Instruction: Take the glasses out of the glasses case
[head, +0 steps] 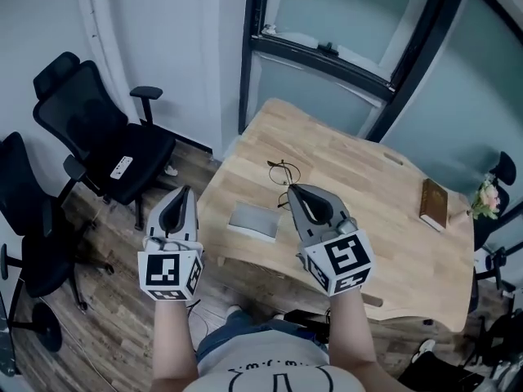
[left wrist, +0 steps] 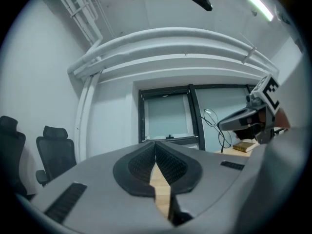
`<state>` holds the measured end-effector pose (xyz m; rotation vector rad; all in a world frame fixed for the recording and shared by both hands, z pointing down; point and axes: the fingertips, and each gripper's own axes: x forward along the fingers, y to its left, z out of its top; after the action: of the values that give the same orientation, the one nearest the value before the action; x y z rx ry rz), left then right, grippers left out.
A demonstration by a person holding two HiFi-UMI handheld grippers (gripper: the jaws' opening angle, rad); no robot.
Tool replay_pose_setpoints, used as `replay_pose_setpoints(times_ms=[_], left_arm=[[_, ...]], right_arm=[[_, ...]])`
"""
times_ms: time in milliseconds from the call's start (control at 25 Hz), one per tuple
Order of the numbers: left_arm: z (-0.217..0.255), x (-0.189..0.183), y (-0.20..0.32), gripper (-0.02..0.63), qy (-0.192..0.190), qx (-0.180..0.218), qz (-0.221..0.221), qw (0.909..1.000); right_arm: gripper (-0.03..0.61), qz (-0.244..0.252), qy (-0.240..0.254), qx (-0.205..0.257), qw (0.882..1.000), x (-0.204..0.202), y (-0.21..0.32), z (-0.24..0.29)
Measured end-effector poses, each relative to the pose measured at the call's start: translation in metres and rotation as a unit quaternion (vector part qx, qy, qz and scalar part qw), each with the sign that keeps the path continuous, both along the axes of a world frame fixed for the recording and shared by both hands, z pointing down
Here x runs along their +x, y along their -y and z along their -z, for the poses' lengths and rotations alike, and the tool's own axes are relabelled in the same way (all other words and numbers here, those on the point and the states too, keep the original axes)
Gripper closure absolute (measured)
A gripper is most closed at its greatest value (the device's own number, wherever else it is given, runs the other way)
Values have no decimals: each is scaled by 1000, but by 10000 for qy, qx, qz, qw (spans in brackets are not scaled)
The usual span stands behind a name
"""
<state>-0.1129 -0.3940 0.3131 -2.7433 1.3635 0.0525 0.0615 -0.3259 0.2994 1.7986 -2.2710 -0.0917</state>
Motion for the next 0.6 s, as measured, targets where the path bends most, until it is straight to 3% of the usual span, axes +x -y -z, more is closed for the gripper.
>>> replay_pose_setpoints(times_ms=[200,600], left_arm=[[32,21,-23,597,41,372,84,9993],[78,48,-61,597,208,901,231,9954]], right_arm=[[563,-8,143,609,9980,22,-31,39],[563,-205,452,1245,9910,66,-65,82]])
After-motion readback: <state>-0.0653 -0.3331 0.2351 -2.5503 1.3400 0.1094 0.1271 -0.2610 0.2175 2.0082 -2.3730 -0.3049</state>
